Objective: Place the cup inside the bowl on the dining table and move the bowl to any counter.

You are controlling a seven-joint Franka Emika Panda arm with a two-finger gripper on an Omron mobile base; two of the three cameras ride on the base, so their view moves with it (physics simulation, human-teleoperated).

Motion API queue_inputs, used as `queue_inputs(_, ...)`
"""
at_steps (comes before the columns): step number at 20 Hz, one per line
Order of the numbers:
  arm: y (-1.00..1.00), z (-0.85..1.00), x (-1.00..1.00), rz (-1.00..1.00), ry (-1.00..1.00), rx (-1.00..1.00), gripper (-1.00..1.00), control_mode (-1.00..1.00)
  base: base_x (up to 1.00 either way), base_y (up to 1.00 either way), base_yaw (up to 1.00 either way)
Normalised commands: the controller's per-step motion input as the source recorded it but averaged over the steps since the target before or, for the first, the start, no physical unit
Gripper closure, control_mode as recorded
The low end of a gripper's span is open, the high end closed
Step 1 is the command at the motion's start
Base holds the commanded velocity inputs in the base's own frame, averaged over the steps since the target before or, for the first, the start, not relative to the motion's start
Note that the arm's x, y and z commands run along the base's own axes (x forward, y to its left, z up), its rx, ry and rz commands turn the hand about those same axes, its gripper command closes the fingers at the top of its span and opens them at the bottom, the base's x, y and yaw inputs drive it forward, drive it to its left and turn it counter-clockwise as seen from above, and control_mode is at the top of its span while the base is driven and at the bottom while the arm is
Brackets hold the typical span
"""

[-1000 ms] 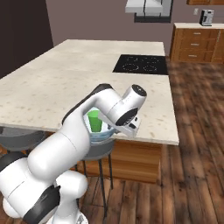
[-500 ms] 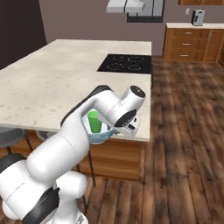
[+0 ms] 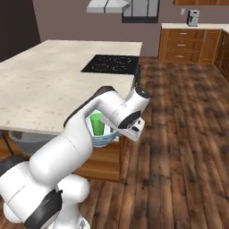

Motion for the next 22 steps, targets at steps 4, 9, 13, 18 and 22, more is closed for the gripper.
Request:
queue_inputs(4, 0.00, 0.00, 0.00, 0.00, 0.00, 0.00, 1.00, 1.00, 0.16, -0.65, 0.00)
queue_inputs(9, 0.00, 0.00, 0.00, 0.00, 0.00, 0.00, 1.00, 1.00, 0.21, -0.62, 0.00)
queue_inputs(13, 0.00, 0.00, 0.00, 0.00, 0.00, 0.00, 1.00, 1.00, 0.31, -0.56, 0.00)
queue_inputs(18, 0.00, 0.00, 0.00, 0.00, 0.00, 0.00, 1.00, 1.00, 0.50, -0.52, 0.00)
queue_inputs(22, 0.00, 0.00, 0.00, 0.00, 0.00, 0.00, 1.00, 1.00, 0.67, -0.50, 0.00)
